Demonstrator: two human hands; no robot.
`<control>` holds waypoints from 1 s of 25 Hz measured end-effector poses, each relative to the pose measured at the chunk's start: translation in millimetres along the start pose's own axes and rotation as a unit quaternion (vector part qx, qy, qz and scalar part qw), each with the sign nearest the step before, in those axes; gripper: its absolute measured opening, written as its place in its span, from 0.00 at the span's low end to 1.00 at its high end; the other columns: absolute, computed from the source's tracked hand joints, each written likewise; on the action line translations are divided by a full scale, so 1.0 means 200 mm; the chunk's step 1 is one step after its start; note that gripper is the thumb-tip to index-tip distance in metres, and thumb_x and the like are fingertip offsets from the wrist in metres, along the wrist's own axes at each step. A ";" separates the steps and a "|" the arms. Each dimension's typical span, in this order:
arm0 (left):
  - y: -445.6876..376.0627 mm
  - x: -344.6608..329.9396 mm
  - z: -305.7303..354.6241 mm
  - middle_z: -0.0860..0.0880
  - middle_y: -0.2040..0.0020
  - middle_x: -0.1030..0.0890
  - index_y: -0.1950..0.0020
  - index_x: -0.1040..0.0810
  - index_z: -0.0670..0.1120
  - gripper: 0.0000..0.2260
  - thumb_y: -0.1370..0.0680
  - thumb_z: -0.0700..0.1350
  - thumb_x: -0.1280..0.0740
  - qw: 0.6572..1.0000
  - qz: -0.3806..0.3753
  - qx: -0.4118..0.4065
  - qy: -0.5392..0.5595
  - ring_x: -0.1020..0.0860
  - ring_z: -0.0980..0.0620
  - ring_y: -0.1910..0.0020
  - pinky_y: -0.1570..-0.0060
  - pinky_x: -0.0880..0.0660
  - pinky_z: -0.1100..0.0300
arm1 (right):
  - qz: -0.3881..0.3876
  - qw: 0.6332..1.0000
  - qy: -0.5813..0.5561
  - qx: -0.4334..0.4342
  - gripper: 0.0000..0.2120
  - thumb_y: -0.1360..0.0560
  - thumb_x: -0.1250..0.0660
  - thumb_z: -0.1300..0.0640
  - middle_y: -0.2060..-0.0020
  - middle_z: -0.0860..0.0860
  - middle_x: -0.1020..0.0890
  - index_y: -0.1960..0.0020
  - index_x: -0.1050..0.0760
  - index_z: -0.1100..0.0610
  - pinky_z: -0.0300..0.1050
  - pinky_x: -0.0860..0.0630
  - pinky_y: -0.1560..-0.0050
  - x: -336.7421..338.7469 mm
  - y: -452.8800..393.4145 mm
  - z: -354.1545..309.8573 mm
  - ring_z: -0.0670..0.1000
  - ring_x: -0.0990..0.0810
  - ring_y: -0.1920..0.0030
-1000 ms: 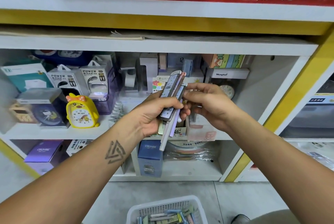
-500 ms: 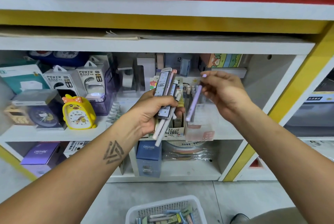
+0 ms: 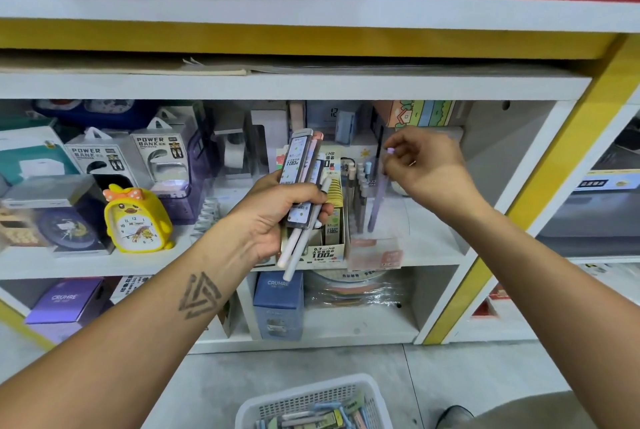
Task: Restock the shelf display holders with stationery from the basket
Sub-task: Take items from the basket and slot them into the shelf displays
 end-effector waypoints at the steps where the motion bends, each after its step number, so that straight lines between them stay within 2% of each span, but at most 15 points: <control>1: 0.00 0.00 -0.01 0.34 0.62 0.19 0.50 0.20 0.35 0.12 0.31 0.25 0.31 1.000 -0.001 0.002 -0.004 0.18 0.42 0.66 0.67 0.20 0.55 | 0.000 1.000 0.029 0.002 0.04 0.23 0.32 0.60 0.63 0.50 0.17 0.53 0.20 0.52 0.51 0.18 0.54 0.00 -0.01 0.02 0.52 0.18 0.60; 4: -0.01 -0.01 -0.02 0.36 0.64 0.19 0.53 0.20 0.37 0.11 0.31 0.25 0.31 1.000 -0.003 0.000 -0.019 0.18 0.42 0.67 0.68 0.20 0.56 | -0.001 0.995 0.100 -0.003 0.03 0.21 0.33 0.58 0.60 0.52 0.16 0.49 0.21 0.54 0.52 0.19 0.54 0.00 -0.02 0.11 0.53 0.18 0.58; 9: -0.05 -0.03 -0.04 0.36 0.65 0.19 0.55 0.20 0.37 0.09 0.31 0.25 0.31 1.000 -0.003 -0.002 -0.023 0.17 0.41 0.67 0.66 0.20 0.55 | -0.027 0.993 0.111 -0.003 0.04 0.20 0.35 0.60 0.57 0.55 0.15 0.48 0.22 0.55 0.54 0.19 0.53 -0.05 -0.02 0.17 0.57 0.17 0.55; 16: -0.08 -0.04 -0.07 0.35 0.64 0.18 0.58 0.18 0.38 0.09 0.31 0.26 0.30 0.999 -0.009 0.004 -0.030 0.17 0.40 0.65 0.64 0.19 0.53 | -0.065 0.991 0.120 0.010 0.04 0.22 0.33 0.61 0.60 0.53 0.15 0.52 0.20 0.56 0.54 0.19 0.54 -0.09 -0.05 0.20 0.56 0.17 0.57; 18: -0.08 -0.03 -0.06 0.35 0.63 0.18 0.58 0.18 0.38 0.08 0.31 0.27 0.29 0.999 -0.010 0.006 -0.036 0.17 0.40 0.64 0.62 0.18 0.53 | -0.065 0.989 0.130 0.030 0.06 0.21 0.35 0.63 0.60 0.55 0.16 0.51 0.19 0.59 0.56 0.19 0.54 -0.11 -0.06 0.20 0.57 0.17 0.57; 20: -0.08 -0.03 -0.06 0.34 0.63 0.18 0.56 0.19 0.38 0.08 0.31 0.27 0.29 0.999 -0.017 0.004 -0.037 0.17 0.40 0.64 0.62 0.18 0.53 | -0.082 0.979 0.179 0.053 0.11 0.21 0.38 0.65 0.54 0.58 0.18 0.43 0.20 0.63 0.57 0.21 0.51 -0.13 -0.05 0.21 0.59 0.19 0.53; 23: -0.06 -0.03 -0.05 0.35 0.63 0.18 0.56 0.19 0.37 0.09 0.32 0.27 0.30 0.999 -0.035 0.000 -0.028 0.17 0.40 0.64 0.63 0.18 0.53 | -0.144 0.951 0.271 0.036 0.21 0.20 0.41 0.63 0.43 0.58 0.25 0.27 0.29 0.57 0.53 0.24 0.46 -0.16 -0.03 0.18 0.60 0.25 0.43; 25: -0.06 -0.03 -0.05 0.35 0.63 0.18 0.55 0.19 0.37 0.09 0.31 0.26 0.30 0.999 -0.039 -0.002 -0.024 0.17 0.40 0.64 0.62 0.18 0.53 | -0.133 0.964 0.230 0.020 0.21 0.19 0.40 0.61 0.42 0.56 0.25 0.27 0.29 0.56 0.49 0.26 0.47 -0.17 -0.03 0.13 0.57 0.24 0.44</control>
Point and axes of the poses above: each hand's wrist, its own y-axis away from the middle knuckle, its own x-axis out of the back of the hand, z = x × y, the point moved 1 cm from there along -y, towards the middle knuckle
